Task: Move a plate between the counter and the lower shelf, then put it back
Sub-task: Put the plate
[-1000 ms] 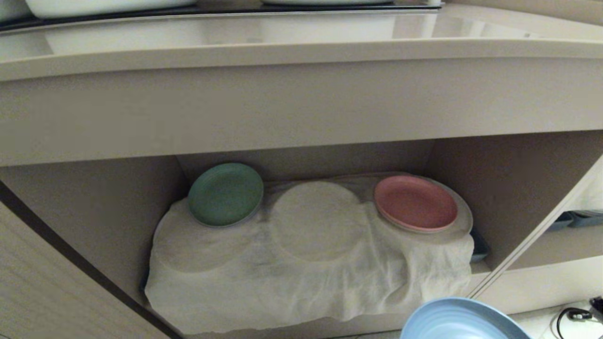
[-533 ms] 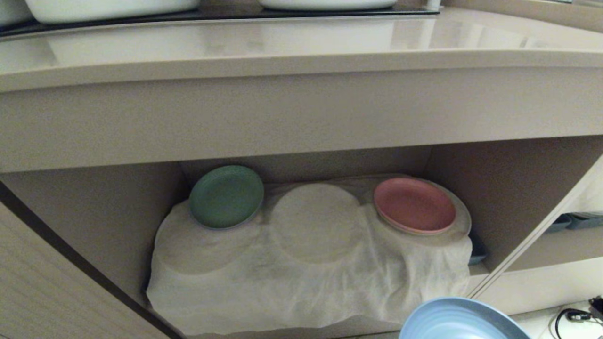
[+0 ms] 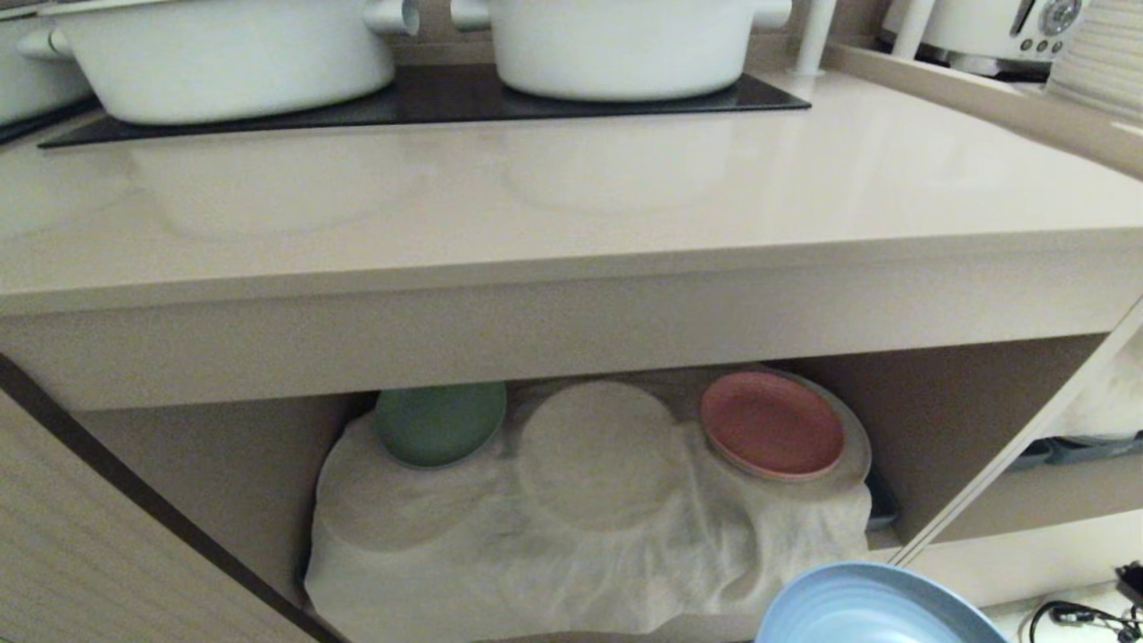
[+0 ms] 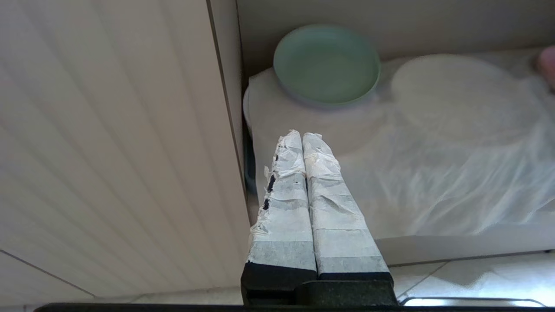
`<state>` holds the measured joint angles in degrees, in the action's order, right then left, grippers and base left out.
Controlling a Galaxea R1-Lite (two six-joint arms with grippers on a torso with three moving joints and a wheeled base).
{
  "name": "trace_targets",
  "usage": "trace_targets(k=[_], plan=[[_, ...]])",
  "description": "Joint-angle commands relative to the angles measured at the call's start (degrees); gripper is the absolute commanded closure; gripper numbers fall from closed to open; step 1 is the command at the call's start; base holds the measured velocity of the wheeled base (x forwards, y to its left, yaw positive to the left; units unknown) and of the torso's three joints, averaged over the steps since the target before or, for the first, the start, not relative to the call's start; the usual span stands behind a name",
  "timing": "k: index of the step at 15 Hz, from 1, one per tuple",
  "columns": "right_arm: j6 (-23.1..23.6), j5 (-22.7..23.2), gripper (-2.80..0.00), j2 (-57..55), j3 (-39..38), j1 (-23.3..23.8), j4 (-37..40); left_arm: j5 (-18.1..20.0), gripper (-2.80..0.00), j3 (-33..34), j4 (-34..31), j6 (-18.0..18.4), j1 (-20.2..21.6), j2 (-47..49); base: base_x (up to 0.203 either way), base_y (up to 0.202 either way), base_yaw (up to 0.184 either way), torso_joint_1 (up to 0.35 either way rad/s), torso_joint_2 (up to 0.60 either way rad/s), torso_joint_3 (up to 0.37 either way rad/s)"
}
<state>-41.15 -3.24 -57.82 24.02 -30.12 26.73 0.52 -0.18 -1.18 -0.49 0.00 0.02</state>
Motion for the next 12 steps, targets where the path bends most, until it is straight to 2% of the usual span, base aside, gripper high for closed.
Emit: trace_targets(k=[1, 12], plan=[[-0.2, 0.0, 0.00, 0.0, 0.1, 0.0, 0.2, 0.0, 0.00, 0.0, 0.0, 0.0, 0.0, 0.0, 0.000, 0.000, 0.000, 0.182, -0.46, -0.286], [-0.2, 0.0, 0.00, 0.2, 0.3, -0.1, 0.2, 0.0, 0.00, 0.0, 0.0, 0.0, 0.0, 0.0, 0.000, 0.000, 0.000, 0.206, -0.48, -0.278]])
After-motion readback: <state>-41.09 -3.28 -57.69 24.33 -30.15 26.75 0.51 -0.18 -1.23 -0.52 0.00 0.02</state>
